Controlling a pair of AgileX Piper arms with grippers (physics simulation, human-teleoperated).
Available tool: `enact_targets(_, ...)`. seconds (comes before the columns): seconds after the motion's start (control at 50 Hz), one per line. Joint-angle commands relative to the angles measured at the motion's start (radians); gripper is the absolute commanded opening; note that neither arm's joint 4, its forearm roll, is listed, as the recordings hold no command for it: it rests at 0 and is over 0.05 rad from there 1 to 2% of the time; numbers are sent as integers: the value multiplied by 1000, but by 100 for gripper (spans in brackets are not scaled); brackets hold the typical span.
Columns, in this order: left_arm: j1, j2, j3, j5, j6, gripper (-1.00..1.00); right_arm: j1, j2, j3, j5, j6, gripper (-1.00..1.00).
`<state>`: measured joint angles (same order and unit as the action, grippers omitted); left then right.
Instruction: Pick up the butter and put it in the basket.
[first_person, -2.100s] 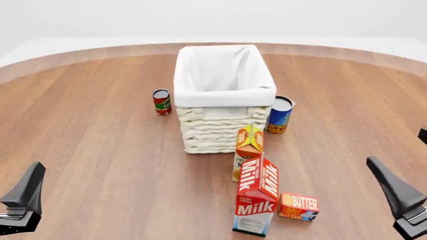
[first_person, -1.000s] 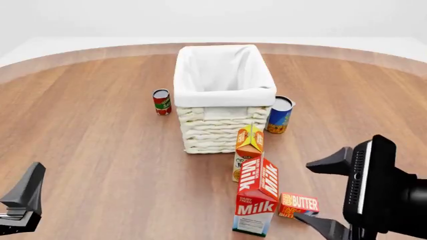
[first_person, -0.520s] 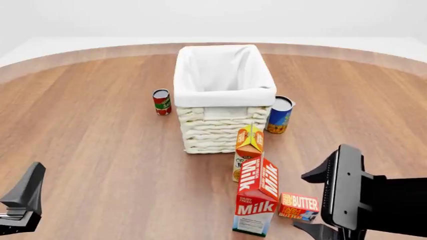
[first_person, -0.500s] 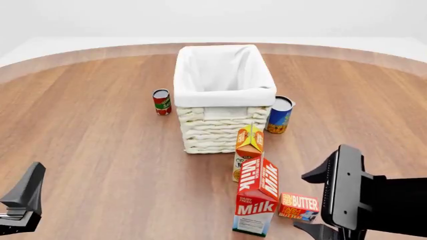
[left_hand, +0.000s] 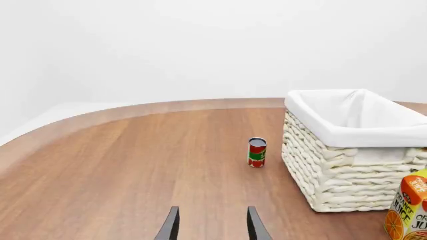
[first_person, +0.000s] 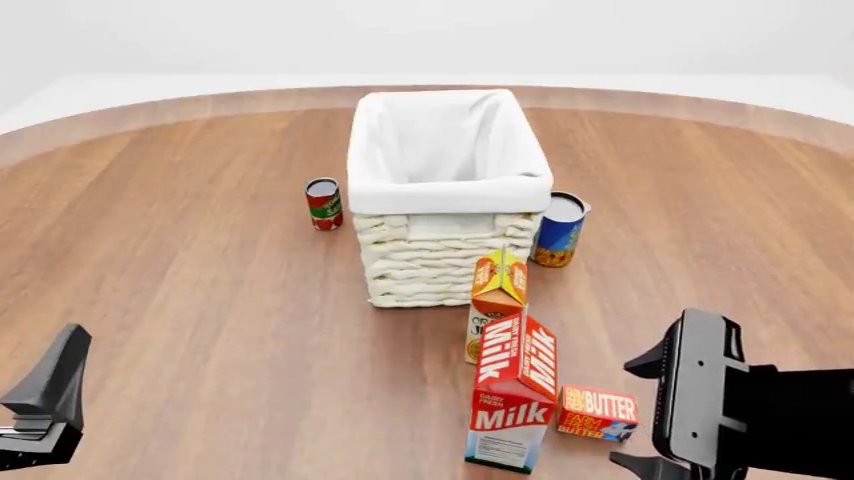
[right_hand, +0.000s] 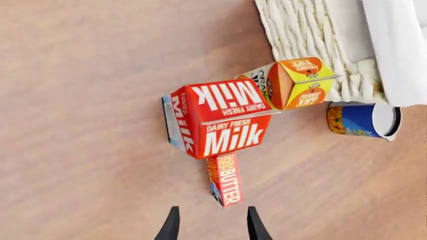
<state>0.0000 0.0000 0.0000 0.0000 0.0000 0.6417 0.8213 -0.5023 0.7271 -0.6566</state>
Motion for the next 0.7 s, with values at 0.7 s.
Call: enact_targets(0.7, 0, 0, 0, 0, 0, 100, -121, 103, 93, -138, -120, 100)
